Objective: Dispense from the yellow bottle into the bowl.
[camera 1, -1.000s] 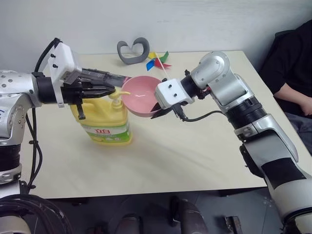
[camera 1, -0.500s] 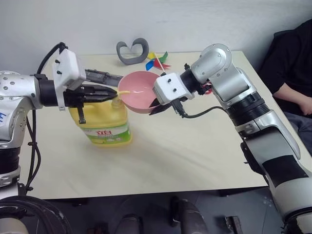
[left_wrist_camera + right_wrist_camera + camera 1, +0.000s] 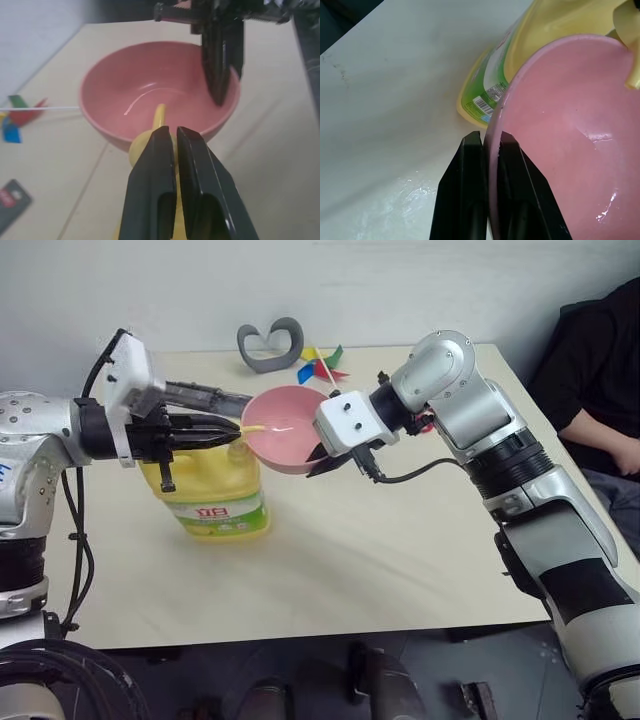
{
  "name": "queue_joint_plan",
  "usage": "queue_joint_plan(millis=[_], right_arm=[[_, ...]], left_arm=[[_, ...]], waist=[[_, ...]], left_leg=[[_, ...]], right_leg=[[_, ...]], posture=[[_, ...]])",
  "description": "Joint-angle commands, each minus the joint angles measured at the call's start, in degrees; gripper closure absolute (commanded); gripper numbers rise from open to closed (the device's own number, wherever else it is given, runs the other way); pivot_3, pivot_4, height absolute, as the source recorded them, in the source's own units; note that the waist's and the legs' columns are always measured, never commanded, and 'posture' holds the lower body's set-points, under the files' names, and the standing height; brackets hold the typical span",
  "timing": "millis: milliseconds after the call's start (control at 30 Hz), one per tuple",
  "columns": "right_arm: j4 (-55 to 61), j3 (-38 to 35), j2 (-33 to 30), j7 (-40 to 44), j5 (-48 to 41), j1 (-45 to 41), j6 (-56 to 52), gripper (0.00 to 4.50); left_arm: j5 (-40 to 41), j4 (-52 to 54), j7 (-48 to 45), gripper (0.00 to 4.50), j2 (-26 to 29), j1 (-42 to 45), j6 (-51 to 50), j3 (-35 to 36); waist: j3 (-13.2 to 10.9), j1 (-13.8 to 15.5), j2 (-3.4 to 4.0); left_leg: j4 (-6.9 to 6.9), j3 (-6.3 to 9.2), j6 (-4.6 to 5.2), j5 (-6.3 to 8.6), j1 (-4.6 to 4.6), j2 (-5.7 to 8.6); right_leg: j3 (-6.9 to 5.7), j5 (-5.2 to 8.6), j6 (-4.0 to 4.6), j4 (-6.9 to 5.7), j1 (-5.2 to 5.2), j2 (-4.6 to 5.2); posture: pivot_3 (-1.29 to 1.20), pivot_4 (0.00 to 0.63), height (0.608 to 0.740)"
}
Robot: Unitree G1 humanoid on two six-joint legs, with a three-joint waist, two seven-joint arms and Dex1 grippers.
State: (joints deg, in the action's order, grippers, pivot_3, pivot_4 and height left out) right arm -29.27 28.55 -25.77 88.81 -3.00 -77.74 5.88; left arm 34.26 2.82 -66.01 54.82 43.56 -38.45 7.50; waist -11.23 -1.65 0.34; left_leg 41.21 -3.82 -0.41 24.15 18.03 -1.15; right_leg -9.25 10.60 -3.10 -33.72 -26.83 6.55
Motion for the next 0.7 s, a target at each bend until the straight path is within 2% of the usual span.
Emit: queue_joint_plan(millis=[33, 167, 500, 700], right_arm=[[2.1, -1.3, -0.4, 3.7, -1.1, -1.5, 0.3, 4.5], [1.4, -1.1, -0.7, 3.7, -0.9, -1.6, 0.8, 4.5], [0.0, -0.6, -0.9, 3.7, -0.1, -2.0, 2.0, 4.5], [0.4, -0.6, -1.3, 3.7, -0.3, -1.8, 1.7, 4.5]], left_arm=[[5.4, 0.2, 0.5, 4.25, 0.6, 2.9, -5.2, 4.5], [4.8, -0.7, 1.7, 4.25, 0.5, 3.5, -5.0, 5.0], [-2.7, -0.8, 3.8, 4.25, -1.2, 0.1, 1.3, -0.3], [-4.5, 0.3, 5.0, 4.25, -2.3, -2.7, 3.7, -0.9]], waist=[[0.0, 0.0, -0.01], [0.0, -0.1, -0.01], [0.0, -0.1, -0.02], [0.0, -0.1, -0.02]], left_leg=[[0.01, 0.0, 0.0, 0.0, 0.15, 0.01], [0.04, -0.06, 0.0, 0.0, 0.58, 0.03], [0.1, -0.12, -0.02, -0.01, 0.55, 0.02], [0.09, -0.14, -0.02, -0.01, 0.43, 0.03]], right_leg=[[-0.01, 0.0, 0.0, 0.0, -0.17, 0.0], [0.01, -0.01, 0.0, -0.07, -0.68, -0.01], [0.07, -0.02, 0.01, -0.12, -0.66, -0.02], [0.11, -0.02, 0.01, -0.14, -0.57, 0.0]], posture=[[0.0, 0.15, 0.74], [0.0, 0.15, 0.74], [0.0, 0.15, 0.74], [0.0, 0.15, 0.74]])
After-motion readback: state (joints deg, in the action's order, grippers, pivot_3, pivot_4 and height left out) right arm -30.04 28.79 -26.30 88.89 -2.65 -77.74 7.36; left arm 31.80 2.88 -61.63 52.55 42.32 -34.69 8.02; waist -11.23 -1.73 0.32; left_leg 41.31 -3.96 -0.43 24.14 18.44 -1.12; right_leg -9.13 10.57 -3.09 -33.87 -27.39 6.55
